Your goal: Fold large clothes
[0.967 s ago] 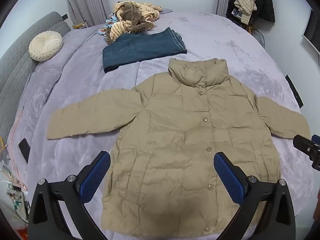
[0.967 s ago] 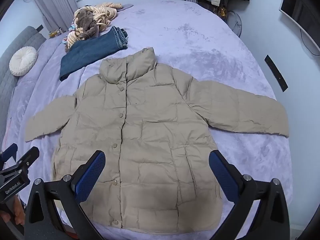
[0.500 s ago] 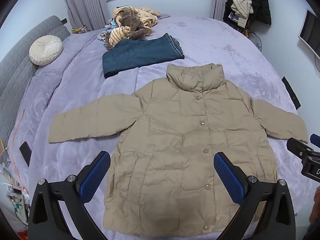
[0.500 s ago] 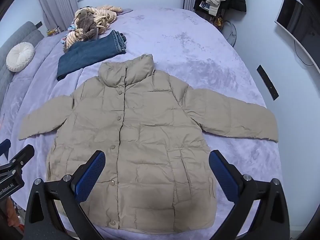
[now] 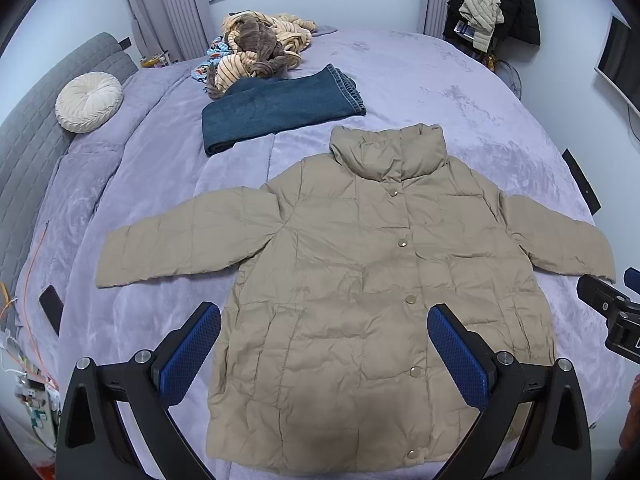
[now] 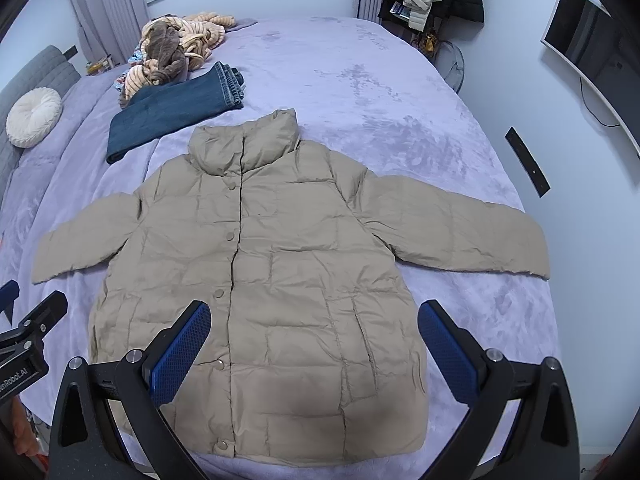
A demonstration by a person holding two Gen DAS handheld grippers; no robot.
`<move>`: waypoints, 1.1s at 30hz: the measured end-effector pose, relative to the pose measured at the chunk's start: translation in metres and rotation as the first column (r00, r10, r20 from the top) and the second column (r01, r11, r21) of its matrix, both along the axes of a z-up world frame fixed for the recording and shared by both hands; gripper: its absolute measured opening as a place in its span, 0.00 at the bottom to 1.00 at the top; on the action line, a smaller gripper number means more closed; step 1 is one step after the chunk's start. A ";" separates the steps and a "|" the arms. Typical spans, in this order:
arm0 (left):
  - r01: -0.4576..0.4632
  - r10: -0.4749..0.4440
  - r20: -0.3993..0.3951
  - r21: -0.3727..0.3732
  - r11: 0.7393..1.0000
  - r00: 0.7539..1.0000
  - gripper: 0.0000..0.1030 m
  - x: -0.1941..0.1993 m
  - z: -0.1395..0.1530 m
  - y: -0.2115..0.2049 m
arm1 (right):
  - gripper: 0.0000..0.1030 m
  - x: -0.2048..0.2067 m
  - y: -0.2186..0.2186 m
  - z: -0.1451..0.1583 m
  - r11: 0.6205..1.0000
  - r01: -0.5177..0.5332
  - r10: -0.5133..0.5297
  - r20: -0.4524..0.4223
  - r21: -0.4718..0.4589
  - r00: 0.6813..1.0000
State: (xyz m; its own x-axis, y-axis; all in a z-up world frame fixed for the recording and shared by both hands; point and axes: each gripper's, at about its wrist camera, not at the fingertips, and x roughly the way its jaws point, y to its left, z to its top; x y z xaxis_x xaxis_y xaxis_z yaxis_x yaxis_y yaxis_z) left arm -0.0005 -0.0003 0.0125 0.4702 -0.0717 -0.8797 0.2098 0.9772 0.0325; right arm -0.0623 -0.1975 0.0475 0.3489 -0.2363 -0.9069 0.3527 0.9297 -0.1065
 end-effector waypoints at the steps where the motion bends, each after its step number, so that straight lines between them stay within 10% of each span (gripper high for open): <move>1: 0.001 -0.001 0.001 0.002 1.000 1.000 1.00 -0.001 -0.001 0.000 | 1.00 0.000 0.000 0.000 1.000 0.002 -0.002 0.000 -0.001 1.000; 33: 0.001 -0.001 0.000 0.002 1.000 1.000 1.00 -0.001 0.000 0.003 | 1.00 0.001 0.000 0.001 1.000 -0.001 0.001 -0.002 -0.002 1.000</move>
State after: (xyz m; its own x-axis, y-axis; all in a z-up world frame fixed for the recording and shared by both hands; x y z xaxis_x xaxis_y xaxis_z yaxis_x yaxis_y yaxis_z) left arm -0.0012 0.0025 0.0124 0.4698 -0.0703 -0.8800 0.2107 0.9770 0.0344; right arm -0.0616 -0.1975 0.0481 0.3469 -0.2381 -0.9072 0.3517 0.9297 -0.1095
